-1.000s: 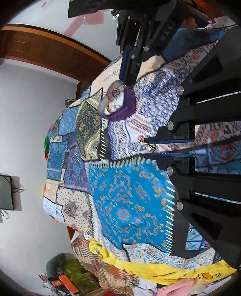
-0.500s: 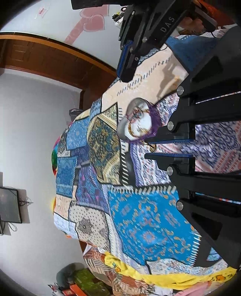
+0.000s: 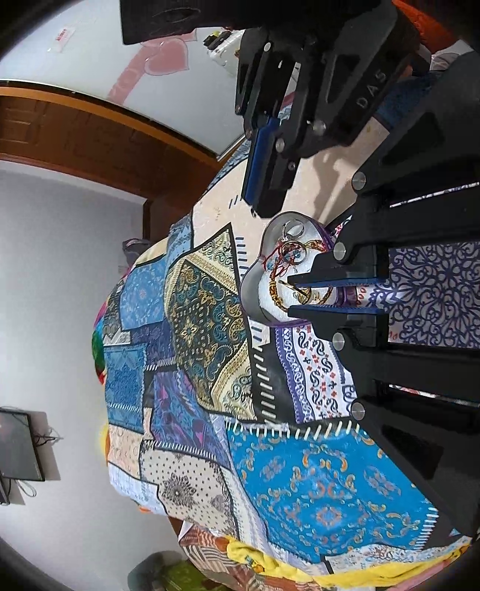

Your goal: Organize jewelry

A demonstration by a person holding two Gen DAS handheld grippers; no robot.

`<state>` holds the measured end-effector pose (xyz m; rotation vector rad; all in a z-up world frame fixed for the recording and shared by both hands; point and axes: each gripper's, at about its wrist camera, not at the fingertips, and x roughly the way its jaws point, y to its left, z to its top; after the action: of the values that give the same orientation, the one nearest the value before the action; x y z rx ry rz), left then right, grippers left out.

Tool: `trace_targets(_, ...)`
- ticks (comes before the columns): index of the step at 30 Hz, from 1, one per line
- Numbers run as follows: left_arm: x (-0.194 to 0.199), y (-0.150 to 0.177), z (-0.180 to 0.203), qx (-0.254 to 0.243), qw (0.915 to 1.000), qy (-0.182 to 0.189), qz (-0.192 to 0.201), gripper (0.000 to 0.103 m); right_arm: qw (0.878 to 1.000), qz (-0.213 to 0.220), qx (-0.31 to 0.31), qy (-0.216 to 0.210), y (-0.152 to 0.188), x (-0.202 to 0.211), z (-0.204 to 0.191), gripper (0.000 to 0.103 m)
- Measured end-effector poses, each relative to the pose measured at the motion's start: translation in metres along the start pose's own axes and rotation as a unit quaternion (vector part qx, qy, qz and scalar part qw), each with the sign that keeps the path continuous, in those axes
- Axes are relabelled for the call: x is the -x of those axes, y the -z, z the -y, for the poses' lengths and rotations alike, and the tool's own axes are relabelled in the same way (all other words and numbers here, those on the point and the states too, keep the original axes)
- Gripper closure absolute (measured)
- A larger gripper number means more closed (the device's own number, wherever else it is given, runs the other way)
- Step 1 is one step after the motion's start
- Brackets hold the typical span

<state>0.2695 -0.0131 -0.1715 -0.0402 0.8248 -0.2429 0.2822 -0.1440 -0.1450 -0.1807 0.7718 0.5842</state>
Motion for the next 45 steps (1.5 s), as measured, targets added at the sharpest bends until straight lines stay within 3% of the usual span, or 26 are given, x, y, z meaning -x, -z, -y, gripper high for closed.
trace_targets(13, -0.023, 0.000, -0.002, 0.003, 0.9997, 0.007, -0.022, 0.096, 0.999, -0.033, 0.021, -0.008, 0.007, -0.024, 0.003, 0.094)
trace_targets(34, -0.013, 0.003, -0.015, 0.026, 0.9994, 0.001, -0.024, 0.096, 0.999, -0.029, 0.022, 0.022, 0.006, -0.026, 0.000, 0.092)
trace_targets(38, -0.007, 0.005, -0.018, 0.029, 0.9993, -0.005, -0.022, 0.096, 0.999, -0.028, 0.024, 0.028, 0.006, -0.024, -0.003, 0.084)
trace_targets(42, -0.001, 0.007, -0.020, 0.032, 0.9992, -0.009, -0.021, 0.096, 0.998, -0.015, 0.032, 0.043, 0.006, -0.017, -0.008, 0.058)
trace_targets(45, 0.007, 0.009, -0.021, 0.034, 0.9992, -0.012, -0.016, 0.096, 0.998, -0.008, 0.034, 0.045, 0.004, -0.013, -0.011, 0.057)
